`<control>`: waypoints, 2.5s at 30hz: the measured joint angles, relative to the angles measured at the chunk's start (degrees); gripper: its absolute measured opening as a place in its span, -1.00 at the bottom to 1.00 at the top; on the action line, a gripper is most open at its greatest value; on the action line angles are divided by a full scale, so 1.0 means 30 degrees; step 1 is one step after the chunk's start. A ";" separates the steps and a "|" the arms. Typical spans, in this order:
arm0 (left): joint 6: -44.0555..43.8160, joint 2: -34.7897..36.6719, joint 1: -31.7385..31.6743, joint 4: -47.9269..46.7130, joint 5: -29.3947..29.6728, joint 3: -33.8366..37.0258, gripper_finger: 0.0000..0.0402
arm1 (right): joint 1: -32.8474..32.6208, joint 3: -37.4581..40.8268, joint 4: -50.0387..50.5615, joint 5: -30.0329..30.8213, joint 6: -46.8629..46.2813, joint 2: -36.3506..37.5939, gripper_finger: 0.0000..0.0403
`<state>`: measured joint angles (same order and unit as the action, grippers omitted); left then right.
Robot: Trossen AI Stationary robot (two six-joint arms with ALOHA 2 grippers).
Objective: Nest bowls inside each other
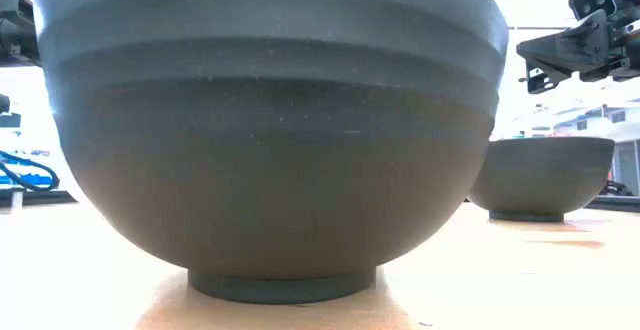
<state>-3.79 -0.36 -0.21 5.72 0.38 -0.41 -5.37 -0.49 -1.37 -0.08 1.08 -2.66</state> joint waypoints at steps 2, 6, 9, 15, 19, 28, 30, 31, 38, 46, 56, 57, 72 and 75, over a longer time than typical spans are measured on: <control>-0.0007 0.0002 0.0007 0.0000 0.0000 -0.0002 -0.59 | 0.0000 0.0003 0.0000 0.0000 -0.0007 0.0004 -0.91; -0.0006 0.0001 0.0007 0.0000 0.0000 -0.0005 -0.60 | 0.0000 0.0003 0.0000 0.0000 -0.0003 0.0000 -0.91; -0.0007 -0.0001 0.0007 0.0007 0.0000 -0.0007 -0.58 | 0.0000 0.0000 0.0000 0.0000 0.0000 0.0000 -0.91; -0.0003 0.0003 -0.0001 0.0000 -0.0004 -0.0007 -0.55 | 0.0000 0.0000 0.0000 0.0000 -0.0007 0.0000 -0.91; -0.0007 0.0003 0.0003 0.0000 0.0000 -0.0007 -0.57 | 0.0000 0.0000 0.0000 0.0000 -0.0003 0.0000 -0.91; 0.0000 0.0007 0.0003 0.0000 -0.0004 -0.0003 -0.58 | 0.0000 0.0000 0.0000 0.0000 -0.0001 0.0000 -0.91; -0.0007 0.0007 0.0006 0.0007 -0.0007 -0.0007 -0.57 | 0.0000 0.0000 0.0003 0.0000 -0.0003 0.0000 -0.91; -0.0007 0.0006 0.0003 0.0003 0.0000 0.0000 -0.57 | 0.0000 0.0000 0.0000 -0.0001 -0.0003 0.0001 -0.91; -0.0007 0.0007 0.0000 0.0006 -0.0001 -0.0006 -0.57 | 0.0000 0.0003 0.0000 0.0000 -0.0007 0.0000 -0.91; -0.0005 -0.0001 0.0004 0.0006 -0.0003 -0.0006 -0.59 | 0.0000 0.0000 0.0004 0.0000 -0.0002 0.0002 -0.91; -0.0007 0.0006 0.0007 0.0007 -0.0001 0.0001 -0.56 | 0.0000 0.0000 0.0000 -0.0006 -0.0001 0.0000 -0.91; 0.0000 -0.0001 0.0007 0.0007 0.0000 0.0001 -0.57 | 0.0000 0.0000 0.0000 0.0000 0.0000 0.0000 -0.91; -0.0006 -0.0001 0.0007 0.0001 -0.0006 0.0000 -0.56 | 0.0000 0.0000 0.0000 -0.0004 -0.0007 0.0000 -0.91; -0.0007 0.0004 0.0000 0.0006 -0.0001 0.0001 -0.56 | 0.0000 0.0000 0.0001 0.0000 -0.0004 0.0000 -0.91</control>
<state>-3.81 -0.35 -0.20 5.73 0.38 -0.40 -5.37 -0.49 -1.36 -0.08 1.07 -2.66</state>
